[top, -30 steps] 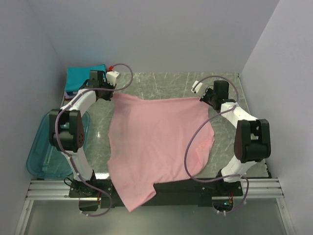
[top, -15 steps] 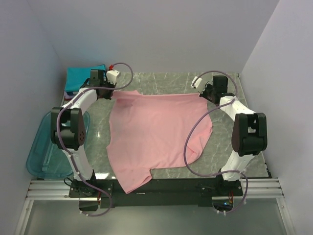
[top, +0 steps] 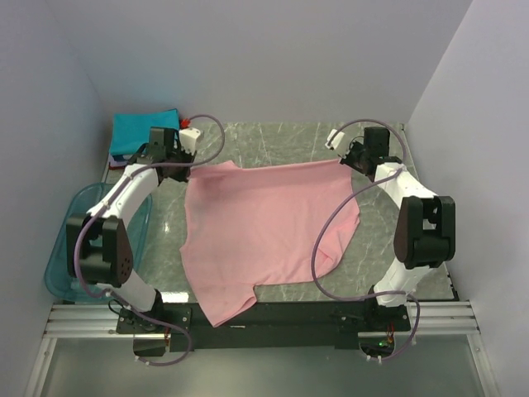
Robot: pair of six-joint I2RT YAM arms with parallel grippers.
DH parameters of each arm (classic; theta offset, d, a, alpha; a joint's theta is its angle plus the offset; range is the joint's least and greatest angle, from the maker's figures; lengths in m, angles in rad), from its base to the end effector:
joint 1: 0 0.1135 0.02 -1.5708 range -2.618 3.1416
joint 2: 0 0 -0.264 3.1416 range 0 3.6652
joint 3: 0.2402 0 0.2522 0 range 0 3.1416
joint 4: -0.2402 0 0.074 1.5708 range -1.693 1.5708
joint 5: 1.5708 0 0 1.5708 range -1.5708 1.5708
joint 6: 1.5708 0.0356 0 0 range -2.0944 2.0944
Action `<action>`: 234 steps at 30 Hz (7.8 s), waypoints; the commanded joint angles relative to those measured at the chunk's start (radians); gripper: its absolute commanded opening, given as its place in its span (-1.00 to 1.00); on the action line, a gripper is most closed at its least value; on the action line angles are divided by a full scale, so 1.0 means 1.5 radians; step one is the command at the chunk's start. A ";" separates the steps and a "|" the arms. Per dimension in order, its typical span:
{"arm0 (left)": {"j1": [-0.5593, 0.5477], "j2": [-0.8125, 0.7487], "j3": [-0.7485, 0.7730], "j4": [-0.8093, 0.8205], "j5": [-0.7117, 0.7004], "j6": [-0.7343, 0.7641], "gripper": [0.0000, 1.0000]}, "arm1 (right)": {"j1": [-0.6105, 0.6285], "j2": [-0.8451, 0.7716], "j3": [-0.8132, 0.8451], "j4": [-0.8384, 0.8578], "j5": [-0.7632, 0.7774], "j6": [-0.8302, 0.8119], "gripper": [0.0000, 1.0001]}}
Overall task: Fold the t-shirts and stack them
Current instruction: Fold the tshirt
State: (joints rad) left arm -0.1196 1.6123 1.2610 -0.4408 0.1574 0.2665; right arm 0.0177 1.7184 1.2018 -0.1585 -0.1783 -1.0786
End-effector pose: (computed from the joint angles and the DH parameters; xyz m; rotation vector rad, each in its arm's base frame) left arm 0.3550 -0.0483 0.2716 0.5260 2.2938 -0.1142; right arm 0.3864 0.0132 0.2377 -1.2594 1.8766 -0.3747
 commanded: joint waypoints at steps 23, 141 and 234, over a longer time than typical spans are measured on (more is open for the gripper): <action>-0.086 -0.073 -0.169 -0.135 -0.055 -0.060 -0.99 | -0.016 -0.066 -0.127 -0.056 -0.022 -0.083 -1.00; 0.027 0.272 0.154 -0.117 0.029 -0.111 -0.50 | 0.118 0.275 0.285 -0.349 0.235 0.390 -0.51; -0.065 0.126 0.090 -0.166 0.286 -0.053 -0.27 | 0.112 0.213 0.347 -0.468 0.035 0.429 -0.60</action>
State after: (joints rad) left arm -0.3431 1.8240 1.3598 -0.7258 0.5995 0.1967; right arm 0.1917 2.0071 1.6981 -0.9001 -0.1459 -0.4217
